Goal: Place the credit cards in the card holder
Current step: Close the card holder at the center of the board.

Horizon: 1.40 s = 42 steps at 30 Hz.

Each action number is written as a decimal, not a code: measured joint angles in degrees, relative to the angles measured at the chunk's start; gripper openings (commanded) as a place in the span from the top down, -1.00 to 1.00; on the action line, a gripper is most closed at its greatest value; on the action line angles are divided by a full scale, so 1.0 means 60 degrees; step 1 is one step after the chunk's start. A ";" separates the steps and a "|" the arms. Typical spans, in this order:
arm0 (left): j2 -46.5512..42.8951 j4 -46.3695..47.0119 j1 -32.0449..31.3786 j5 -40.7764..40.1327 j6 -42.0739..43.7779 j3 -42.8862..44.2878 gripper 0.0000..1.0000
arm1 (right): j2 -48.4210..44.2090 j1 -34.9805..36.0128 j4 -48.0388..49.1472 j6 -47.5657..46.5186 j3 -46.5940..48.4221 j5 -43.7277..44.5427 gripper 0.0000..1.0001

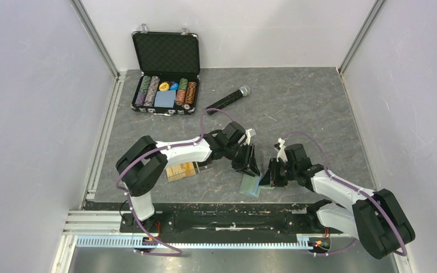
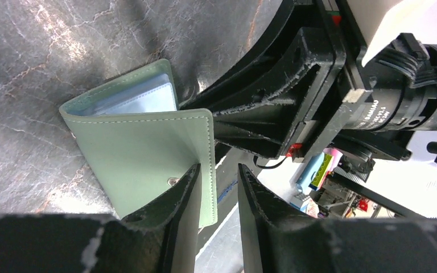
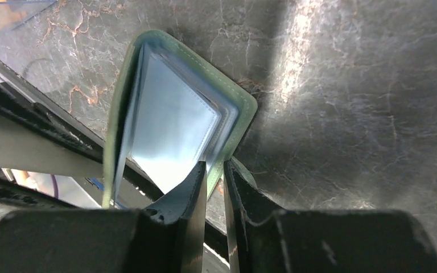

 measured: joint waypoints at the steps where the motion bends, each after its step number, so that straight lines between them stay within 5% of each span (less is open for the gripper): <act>1: 0.0044 0.0040 -0.0015 0.0007 -0.0007 0.0004 0.28 | -0.0007 0.0007 -0.0036 0.0087 -0.0007 -0.0051 0.62; 6: 0.0386 0.0113 -0.0036 0.0026 -0.0051 0.0000 0.33 | -0.0342 0.0044 -0.1024 0.0029 0.0291 0.0208 0.62; 13: 0.0801 0.0204 -0.0098 0.0164 -0.0084 0.0000 0.70 | -0.0907 -0.0029 -0.2240 -0.0685 0.1366 0.0874 0.63; 19: 0.1005 0.0142 -0.0117 0.0131 -0.0076 0.0007 0.81 | -0.0809 -0.0208 -0.2353 -0.0987 0.1555 0.0907 0.73; 42: 0.0725 -0.0379 -0.0550 -0.0273 0.0025 0.0415 0.34 | 0.0794 -0.0237 -0.0980 -0.1486 0.0940 0.0568 0.83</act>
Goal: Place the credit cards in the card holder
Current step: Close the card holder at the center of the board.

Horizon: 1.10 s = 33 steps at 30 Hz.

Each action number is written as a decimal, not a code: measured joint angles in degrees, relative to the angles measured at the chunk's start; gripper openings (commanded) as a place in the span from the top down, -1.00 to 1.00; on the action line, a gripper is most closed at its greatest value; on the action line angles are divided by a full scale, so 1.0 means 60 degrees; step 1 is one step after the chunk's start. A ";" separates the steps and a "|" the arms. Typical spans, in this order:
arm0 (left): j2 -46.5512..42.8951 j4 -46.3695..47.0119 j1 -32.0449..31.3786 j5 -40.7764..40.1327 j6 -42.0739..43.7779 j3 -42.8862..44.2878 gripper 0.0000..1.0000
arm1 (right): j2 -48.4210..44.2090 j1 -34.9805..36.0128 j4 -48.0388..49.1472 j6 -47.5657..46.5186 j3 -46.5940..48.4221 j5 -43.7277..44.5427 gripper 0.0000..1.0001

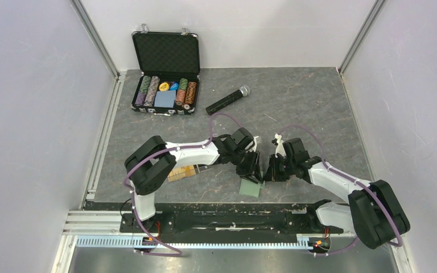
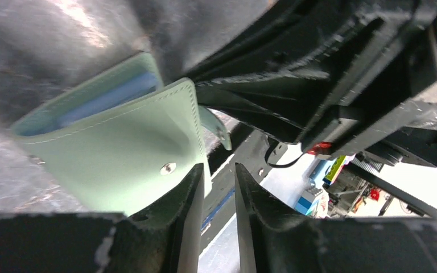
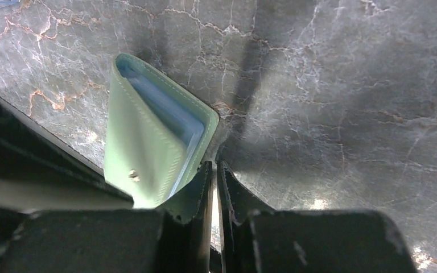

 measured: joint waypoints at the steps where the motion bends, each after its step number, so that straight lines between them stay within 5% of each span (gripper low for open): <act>1: 0.0000 -0.0015 -0.0095 0.0004 0.0004 0.0044 0.34 | 0.0022 0.0000 0.0058 0.0000 0.0000 0.0000 0.83; 13: 0.0452 -0.0976 -0.0608 -0.0393 0.0495 0.1341 0.43 | 0.0117 0.0000 0.0197 0.0007 0.0015 -0.0015 0.84; 25: -0.0098 -0.1060 -0.0583 -0.1060 0.0750 0.0867 0.39 | -0.0678 -0.0098 -0.0831 -0.0066 0.1005 0.0623 0.85; 33: -0.0998 -0.1428 -0.0382 -0.2120 0.0790 0.0437 0.72 | -0.0452 -0.0106 -0.0827 -0.0124 0.1581 0.0277 0.85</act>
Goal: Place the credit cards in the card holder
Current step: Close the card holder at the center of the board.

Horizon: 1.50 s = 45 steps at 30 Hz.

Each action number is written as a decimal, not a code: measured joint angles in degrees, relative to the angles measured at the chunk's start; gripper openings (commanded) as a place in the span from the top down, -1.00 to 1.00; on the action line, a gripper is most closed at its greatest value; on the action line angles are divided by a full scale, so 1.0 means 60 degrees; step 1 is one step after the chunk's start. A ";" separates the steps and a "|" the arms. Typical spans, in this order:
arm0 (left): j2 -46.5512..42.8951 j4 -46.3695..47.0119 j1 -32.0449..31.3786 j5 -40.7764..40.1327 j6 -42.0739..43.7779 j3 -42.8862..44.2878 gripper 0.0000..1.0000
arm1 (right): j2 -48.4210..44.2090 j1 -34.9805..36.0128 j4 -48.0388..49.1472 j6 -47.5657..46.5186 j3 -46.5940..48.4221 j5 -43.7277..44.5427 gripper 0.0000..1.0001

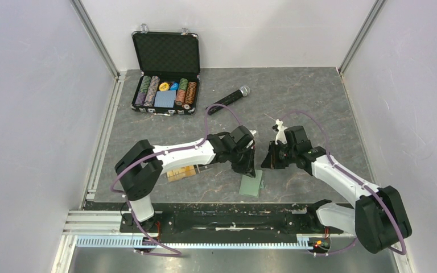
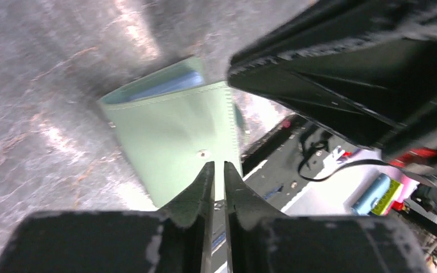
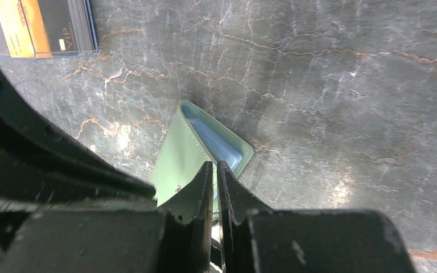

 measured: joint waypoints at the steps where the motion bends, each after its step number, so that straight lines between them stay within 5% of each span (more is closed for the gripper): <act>1: 0.0036 -0.0171 0.0033 -0.0102 0.0018 0.0000 0.76 | 0.0073 0.0000 0.0044 0.0004 0.0011 -0.0098 0.85; 13: 0.1453 -0.0878 0.0084 0.0076 0.0244 0.0350 0.78 | 0.0812 0.0000 0.0860 0.0127 -0.0175 -0.1064 0.85; 32: 0.1249 0.0510 -0.0007 0.1147 0.0288 0.0324 0.25 | 0.1519 -0.0055 0.1690 0.0255 -0.0965 -0.1129 0.87; 45: 0.1599 0.0743 -0.0022 0.1555 0.0204 0.0379 0.48 | 0.1519 -0.0055 0.1687 0.0328 -0.0965 -0.1118 0.88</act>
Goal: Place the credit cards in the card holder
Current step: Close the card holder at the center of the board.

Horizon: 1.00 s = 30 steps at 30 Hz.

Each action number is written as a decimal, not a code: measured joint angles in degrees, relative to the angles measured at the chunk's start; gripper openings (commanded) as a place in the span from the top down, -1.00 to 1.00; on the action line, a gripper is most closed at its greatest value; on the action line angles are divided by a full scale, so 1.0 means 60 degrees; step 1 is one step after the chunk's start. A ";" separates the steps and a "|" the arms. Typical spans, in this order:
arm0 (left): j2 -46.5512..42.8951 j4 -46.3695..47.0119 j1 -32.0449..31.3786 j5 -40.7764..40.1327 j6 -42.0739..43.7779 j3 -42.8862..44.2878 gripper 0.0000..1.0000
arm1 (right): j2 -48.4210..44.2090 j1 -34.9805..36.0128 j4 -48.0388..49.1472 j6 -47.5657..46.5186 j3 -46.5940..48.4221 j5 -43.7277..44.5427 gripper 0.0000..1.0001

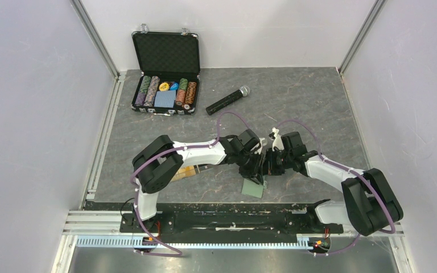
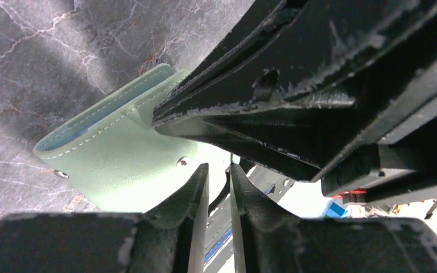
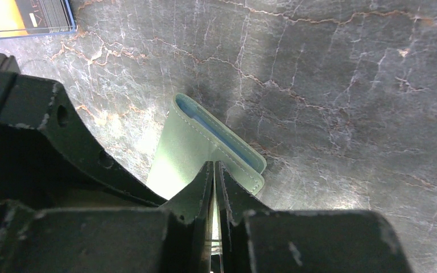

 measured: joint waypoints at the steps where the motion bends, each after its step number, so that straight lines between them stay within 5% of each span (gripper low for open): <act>1: 0.0040 0.0011 0.0000 0.0004 0.0000 0.0022 0.48 | 0.0000 0.0000 0.0000 0.0000 0.0000 0.0004 0.88; 12: 0.0073 0.0372 0.0000 0.0095 -0.0171 0.0106 0.40 | 0.0000 0.0000 0.0000 -0.0004 0.0000 0.0004 0.88; 22: 0.0233 0.0393 0.0000 0.0211 -0.0277 0.0135 0.94 | 0.0000 0.0000 0.0000 -0.0004 0.0000 0.0007 0.88; 30: 0.0346 0.0113 0.0000 -0.0040 -0.0270 0.0171 0.95 | 0.0004 0.0000 -0.0004 -0.0004 0.0000 0.0007 0.88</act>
